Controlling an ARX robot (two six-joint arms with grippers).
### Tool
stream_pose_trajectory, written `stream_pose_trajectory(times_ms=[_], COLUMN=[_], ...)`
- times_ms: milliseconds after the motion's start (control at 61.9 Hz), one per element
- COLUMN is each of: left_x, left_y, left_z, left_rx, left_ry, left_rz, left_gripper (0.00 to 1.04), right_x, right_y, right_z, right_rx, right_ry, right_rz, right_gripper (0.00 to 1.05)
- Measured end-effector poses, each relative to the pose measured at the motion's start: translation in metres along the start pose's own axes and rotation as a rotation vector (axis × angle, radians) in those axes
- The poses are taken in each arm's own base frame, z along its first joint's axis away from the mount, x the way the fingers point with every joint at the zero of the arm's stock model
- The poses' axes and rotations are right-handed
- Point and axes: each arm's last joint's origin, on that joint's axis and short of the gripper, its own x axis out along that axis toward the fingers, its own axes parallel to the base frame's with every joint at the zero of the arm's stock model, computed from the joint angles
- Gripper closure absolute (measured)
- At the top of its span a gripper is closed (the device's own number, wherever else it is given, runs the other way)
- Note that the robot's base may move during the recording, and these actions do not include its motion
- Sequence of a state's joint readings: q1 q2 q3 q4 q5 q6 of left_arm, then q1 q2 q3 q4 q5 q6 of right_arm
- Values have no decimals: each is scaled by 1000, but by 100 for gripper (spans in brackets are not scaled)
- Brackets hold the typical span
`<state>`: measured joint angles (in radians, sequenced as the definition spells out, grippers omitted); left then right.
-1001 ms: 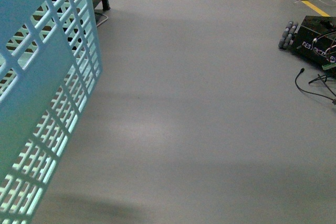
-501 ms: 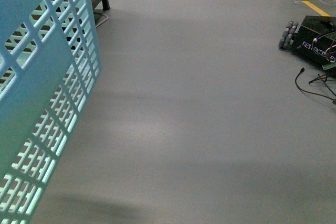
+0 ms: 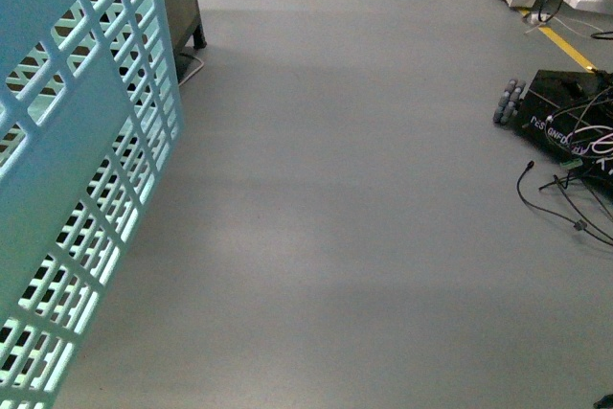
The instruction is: Pick lemon and mango into basket
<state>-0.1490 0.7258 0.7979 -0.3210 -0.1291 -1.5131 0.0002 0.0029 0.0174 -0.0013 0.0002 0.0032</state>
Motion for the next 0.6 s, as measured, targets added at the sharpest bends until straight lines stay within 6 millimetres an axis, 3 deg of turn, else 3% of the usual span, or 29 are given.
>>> stream_pose_trajectory(times_ms=[597], left_x=[0], left_y=[0], left_z=[0], left_rx=[-1], left_ry=[1], left_rz=[0], left_gripper=[79], right_x=[0], right_y=[0], right_z=[0], right_rx=[0], right_ry=[0], right_rz=[0], right_gripper=[9])
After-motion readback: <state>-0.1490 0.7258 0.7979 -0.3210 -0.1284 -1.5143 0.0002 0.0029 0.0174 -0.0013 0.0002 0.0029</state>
